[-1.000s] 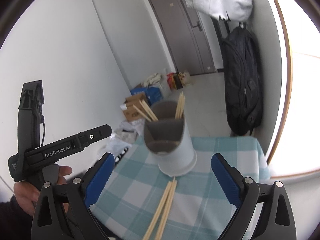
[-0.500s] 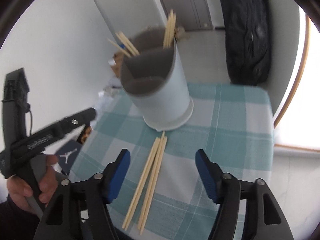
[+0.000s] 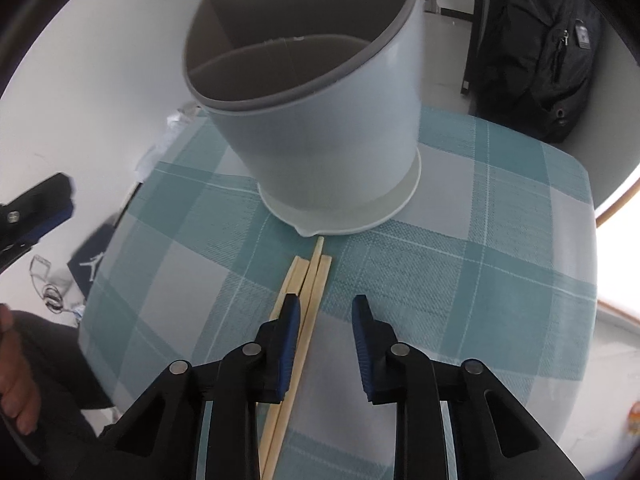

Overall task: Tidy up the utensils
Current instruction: 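Lower the right gripper to the chopstick pile and close on a chopstick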

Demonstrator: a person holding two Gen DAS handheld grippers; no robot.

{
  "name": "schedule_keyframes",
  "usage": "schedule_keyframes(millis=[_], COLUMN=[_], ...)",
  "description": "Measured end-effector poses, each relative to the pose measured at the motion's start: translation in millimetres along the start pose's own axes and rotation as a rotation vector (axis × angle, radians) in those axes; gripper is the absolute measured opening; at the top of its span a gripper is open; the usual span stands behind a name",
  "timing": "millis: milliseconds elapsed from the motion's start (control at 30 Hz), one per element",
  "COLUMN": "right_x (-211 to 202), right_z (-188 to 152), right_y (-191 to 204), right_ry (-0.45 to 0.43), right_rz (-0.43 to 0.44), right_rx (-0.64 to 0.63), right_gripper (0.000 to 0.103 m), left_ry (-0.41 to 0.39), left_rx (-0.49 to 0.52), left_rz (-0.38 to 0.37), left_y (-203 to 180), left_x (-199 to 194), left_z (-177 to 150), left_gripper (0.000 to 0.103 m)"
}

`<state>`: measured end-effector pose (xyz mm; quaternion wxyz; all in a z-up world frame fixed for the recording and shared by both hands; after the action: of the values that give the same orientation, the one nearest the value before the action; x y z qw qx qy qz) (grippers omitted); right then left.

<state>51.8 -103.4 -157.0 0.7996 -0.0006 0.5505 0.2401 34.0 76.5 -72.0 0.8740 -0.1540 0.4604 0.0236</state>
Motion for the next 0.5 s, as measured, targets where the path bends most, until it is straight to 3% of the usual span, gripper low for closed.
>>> schedule_keyframes(millis=[133, 500], right_x=[6, 19], right_z=[3, 17], right_y=[0, 16], right_ry=[0.014, 0.034], right_rz=[-0.016, -0.126], right_rx=[0.016, -0.072], right_gripper=[0.021, 0.02], left_ry=[0.004, 0.027], left_rx=[-0.011, -0.031], left_rz=[-0.018, -0.025], left_y=[3, 10], left_x=[0, 0], left_z=[2, 6], left_gripper=[0.075, 0.075])
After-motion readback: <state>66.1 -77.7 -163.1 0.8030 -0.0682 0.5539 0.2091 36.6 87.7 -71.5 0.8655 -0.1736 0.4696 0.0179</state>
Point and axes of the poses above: each gripper's, at about its wrist camera, not at the fingertips, and x roughly the way its jaws point, y to its left, z to its top, the point moved 1 cm from there along x, roughly the way its jaws point, and after that the axes turned 7 degrees about z, right-handed, at the moved point
